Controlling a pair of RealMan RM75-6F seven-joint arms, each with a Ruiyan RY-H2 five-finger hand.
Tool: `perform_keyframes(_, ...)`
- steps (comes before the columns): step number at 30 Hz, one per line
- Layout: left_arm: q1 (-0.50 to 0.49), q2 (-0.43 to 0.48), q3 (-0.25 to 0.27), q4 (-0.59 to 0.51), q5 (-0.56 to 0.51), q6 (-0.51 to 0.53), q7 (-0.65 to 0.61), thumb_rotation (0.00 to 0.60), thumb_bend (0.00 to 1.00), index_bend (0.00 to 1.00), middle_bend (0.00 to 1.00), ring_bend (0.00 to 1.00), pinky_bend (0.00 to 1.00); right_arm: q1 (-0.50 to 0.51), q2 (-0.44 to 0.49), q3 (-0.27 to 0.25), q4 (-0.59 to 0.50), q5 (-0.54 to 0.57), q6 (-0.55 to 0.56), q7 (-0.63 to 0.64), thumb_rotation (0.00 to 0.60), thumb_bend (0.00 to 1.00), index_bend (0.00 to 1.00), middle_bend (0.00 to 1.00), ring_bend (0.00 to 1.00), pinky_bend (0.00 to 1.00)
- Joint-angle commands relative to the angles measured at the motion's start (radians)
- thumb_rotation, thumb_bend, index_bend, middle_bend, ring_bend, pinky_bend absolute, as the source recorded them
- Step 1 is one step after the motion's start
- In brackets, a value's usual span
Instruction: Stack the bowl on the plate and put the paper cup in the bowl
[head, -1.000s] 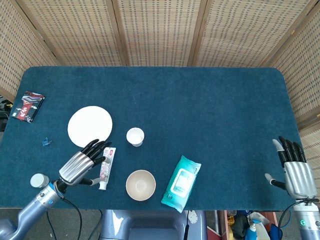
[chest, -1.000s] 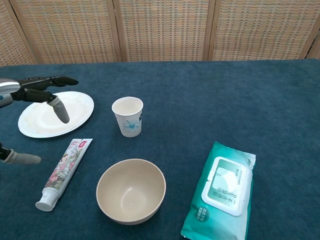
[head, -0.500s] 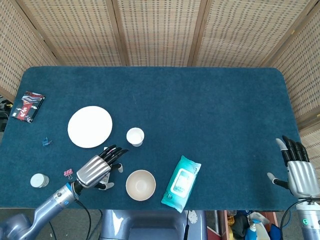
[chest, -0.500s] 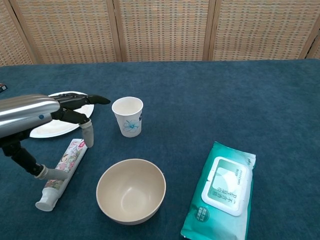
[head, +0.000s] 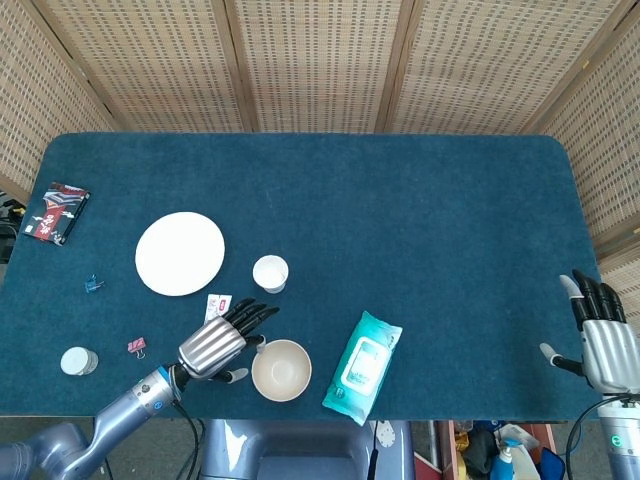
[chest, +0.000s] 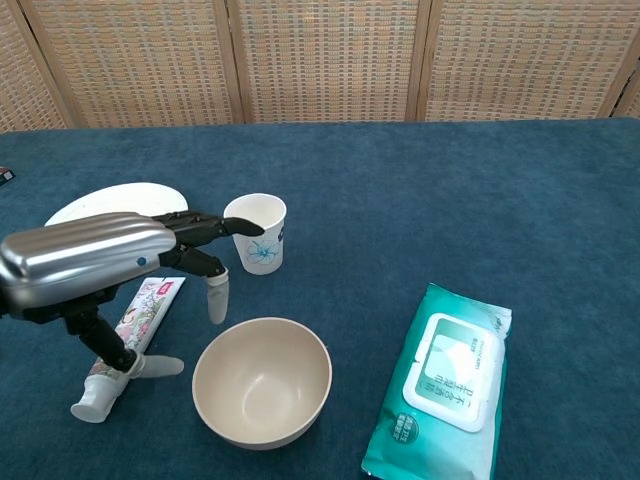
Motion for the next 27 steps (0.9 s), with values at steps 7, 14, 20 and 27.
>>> perform_keyframes(7, -0.011, -0.002, 0.014, -0.003, -0.024, -0.022, 0.024, 0.600, 0.23, 0.46, 0.00, 0.00, 0.00, 0.000, 0.000, 0.002, 0.002, 0.002, 0.000, 0.004, 0.600, 0.15, 0.00, 0.00, 0.00, 0.00)
perform_keyframes(14, -0.021, -0.009, 0.018, -0.001, -0.040, -0.033, 0.047, 0.600, 0.23, 0.46, 0.00, 0.00, 0.00, -0.001, 0.000, 0.001, 0.000, 0.000, 0.001, 0.002, 0.600, 0.15, 0.00, 0.00, 0.00, 0.00)
perform_keyframes(20, -0.032, -0.027, 0.018, 0.004, -0.053, -0.050, 0.062, 0.600, 0.23, 0.47, 0.00, 0.00, 0.00, -0.002, 0.002, 0.002, 0.001, 0.004, 0.002, 0.009, 0.600, 0.15, 0.00, 0.00, 0.00, 0.00)
perform_keyframes(27, -0.047, -0.058, 0.018, 0.009, -0.078, -0.078, 0.097, 0.600, 0.24, 0.48, 0.00, 0.00, 0.00, -0.003, 0.005, 0.005, 0.003, 0.008, 0.001, 0.021, 0.600, 0.15, 0.00, 0.00, 0.00, 0.00)
